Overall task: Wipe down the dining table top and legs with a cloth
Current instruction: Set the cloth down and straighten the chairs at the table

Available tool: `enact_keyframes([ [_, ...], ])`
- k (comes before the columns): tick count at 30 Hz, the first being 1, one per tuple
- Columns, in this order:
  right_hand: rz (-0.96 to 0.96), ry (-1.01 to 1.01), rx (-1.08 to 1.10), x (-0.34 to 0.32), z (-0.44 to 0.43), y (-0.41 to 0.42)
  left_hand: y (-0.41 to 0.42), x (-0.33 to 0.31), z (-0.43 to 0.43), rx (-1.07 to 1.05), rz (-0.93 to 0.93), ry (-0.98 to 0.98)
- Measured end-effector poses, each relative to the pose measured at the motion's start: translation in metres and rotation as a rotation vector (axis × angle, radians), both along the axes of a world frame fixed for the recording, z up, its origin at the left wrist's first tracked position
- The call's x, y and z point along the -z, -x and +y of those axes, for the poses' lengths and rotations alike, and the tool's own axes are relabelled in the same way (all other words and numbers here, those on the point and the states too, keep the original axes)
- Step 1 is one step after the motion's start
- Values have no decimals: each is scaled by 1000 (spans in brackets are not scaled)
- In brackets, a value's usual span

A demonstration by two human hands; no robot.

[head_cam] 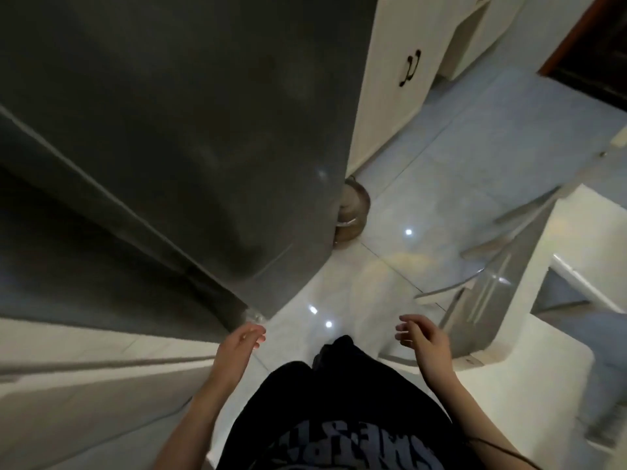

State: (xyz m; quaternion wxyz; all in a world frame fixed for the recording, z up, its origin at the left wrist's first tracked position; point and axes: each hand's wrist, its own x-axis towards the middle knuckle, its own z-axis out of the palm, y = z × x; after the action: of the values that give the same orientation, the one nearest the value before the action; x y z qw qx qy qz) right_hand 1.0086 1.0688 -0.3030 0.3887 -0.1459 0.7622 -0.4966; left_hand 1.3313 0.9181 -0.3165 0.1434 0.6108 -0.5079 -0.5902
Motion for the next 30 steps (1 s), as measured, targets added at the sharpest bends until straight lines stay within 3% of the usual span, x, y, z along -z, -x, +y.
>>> enact_keyframes([
  [6, 53, 62, 102, -39, -36, 30, 80, -23, -63, 189, 42, 29],
  [17, 332, 67, 661, -110, -26, 65, 308, -64, -160, 932, 156, 190],
  [21, 512, -72, 972, -109, -26, 68, 393, -75, -162, 1210, 240, 278],
  [24, 538, -172, 1187, -106, -31, 67, 452, -90, -151, 1479, 250, 438],
  [26, 516, -326, 1208, -96, -32, 69, 485, -97, -136, 1650, 340, 612],
  [30, 403, -781, 1016, -72, -38, 71, 536, -104, -96, 1985, 534, 974],
])
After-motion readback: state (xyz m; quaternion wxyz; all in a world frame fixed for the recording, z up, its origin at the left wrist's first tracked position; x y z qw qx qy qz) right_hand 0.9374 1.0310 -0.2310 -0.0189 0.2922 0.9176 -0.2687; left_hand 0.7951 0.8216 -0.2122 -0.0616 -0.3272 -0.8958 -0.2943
